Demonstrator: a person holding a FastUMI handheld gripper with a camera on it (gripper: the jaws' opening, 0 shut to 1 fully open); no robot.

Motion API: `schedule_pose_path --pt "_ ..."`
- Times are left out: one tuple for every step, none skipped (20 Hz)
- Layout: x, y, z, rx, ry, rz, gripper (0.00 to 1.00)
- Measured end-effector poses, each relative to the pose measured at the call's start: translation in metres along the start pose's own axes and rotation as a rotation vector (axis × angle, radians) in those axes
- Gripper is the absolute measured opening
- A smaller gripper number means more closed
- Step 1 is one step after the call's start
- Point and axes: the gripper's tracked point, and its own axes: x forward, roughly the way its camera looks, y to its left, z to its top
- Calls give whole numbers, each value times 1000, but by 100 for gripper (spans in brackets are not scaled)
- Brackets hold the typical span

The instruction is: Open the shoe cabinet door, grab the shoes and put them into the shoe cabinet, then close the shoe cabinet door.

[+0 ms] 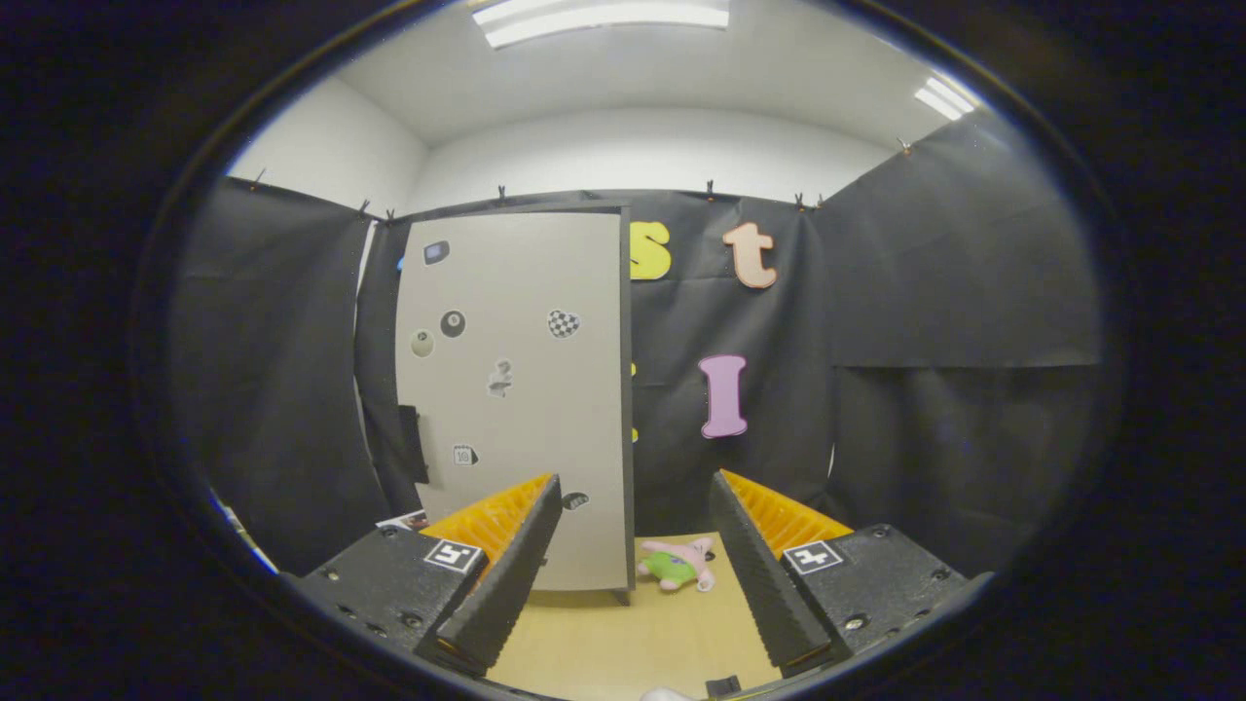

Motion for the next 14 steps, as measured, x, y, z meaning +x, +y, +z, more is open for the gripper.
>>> schedule_pose_path --pt "0 0 -1 2 1 0 97" --pt "0 1 -1 1 4 0 97" --pt "-1 2 -2 -1 5 1 97" --pt "-1 1 -3 -4 8 -1 97" --pt "-1 0 -4 -8 10 -4 97" --pt "0 0 -3 -9 12 -4 98" --pt "0 -1 -3 -7 11 -2 97" --pt "1 -1 -5 -3 15 -4 97" --pt "1 -1 -6 1 19 -5 97" --pt "1 -1 -7 5 22 -4 97" --pt "0 -1 -7 7 25 -3 98" --pt "1 -1 -8 6 27 -3 97" --pt "0 -2 -7 5 24 -4 98" --pt "0 -1 -6 5 22 -4 97"
